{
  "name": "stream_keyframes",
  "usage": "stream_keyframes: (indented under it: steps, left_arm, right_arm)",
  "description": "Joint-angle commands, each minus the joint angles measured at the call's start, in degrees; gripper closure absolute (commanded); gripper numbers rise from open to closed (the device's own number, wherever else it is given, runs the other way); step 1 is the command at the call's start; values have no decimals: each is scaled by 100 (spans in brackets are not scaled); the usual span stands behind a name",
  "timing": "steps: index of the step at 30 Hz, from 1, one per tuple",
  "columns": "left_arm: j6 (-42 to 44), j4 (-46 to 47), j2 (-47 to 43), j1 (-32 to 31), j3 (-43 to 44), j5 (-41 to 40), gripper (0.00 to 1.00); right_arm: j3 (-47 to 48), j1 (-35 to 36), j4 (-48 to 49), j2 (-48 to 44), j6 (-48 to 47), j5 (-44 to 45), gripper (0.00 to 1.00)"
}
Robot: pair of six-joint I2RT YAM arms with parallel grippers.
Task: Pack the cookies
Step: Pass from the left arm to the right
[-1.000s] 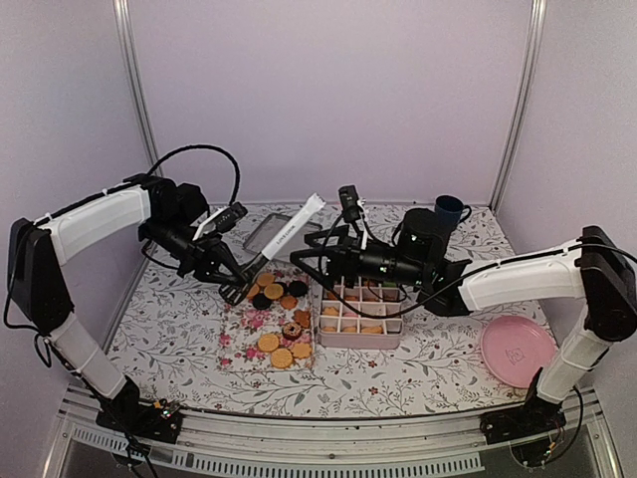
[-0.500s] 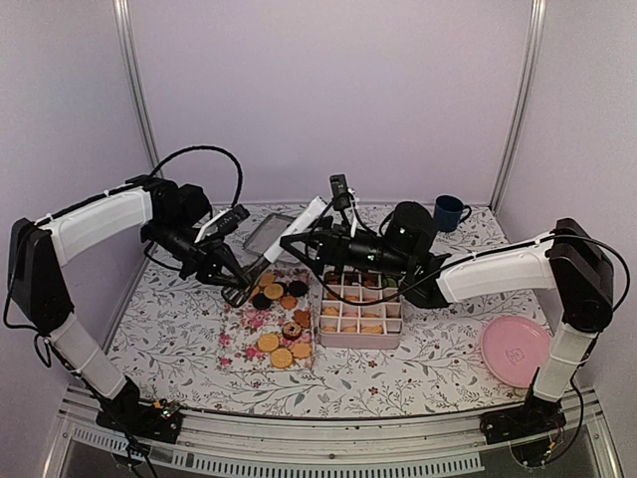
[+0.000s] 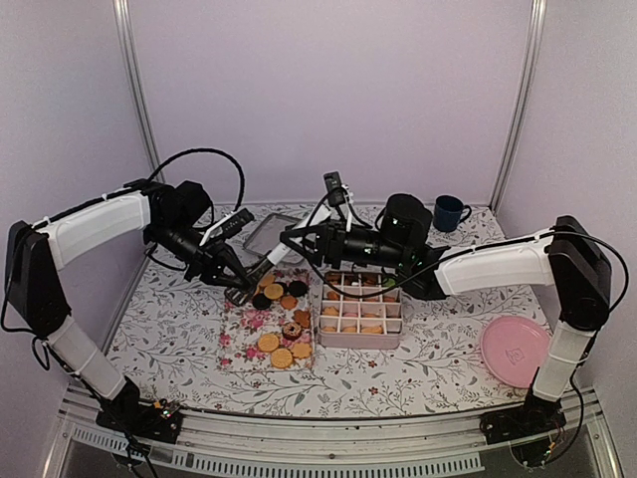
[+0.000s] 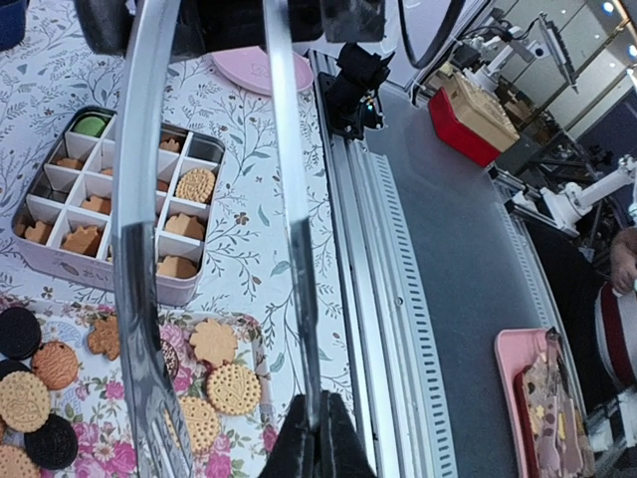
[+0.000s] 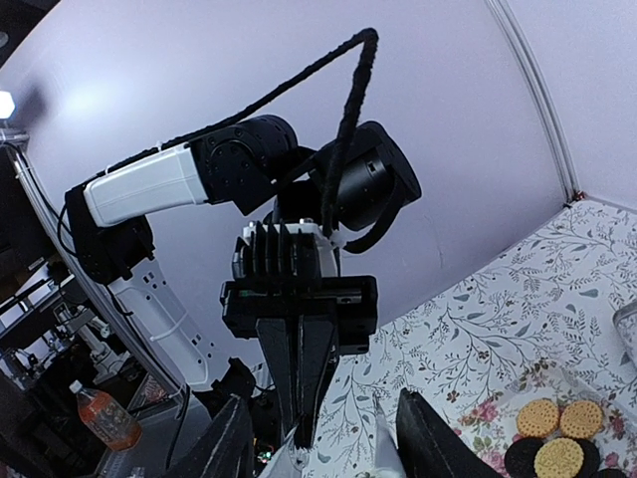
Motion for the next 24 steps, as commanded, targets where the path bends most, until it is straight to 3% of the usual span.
stream_keyframes:
  steps: [1,4,8,10,16,24]
  left_arm:
    - [-44,209,-40,-41,-23,-7,99]
    - [-79,253,-11,-40,-2,-83,97]
    - [-634,802,-80,-40,-187,-551,81]
    - [-978,1175,-126,-40,-376,-859,78]
    - [-1410,1776,-107,-44,-869,-1367,56]
    - [-1749,1969,-263,293,-962,-1801,50]
  right_arm:
    - [48,16,-283,50,-52,-255,53]
    - [61,22,-518,2,-138,-279,61]
    - [194,122,-1368,-117,-576,133,67]
    - [238,212,-1704,-164,-821,371,69]
    - [124,401,-2008,-233,-1171,936,74]
    - [344,706,-2333,-185,-1681,1745,73]
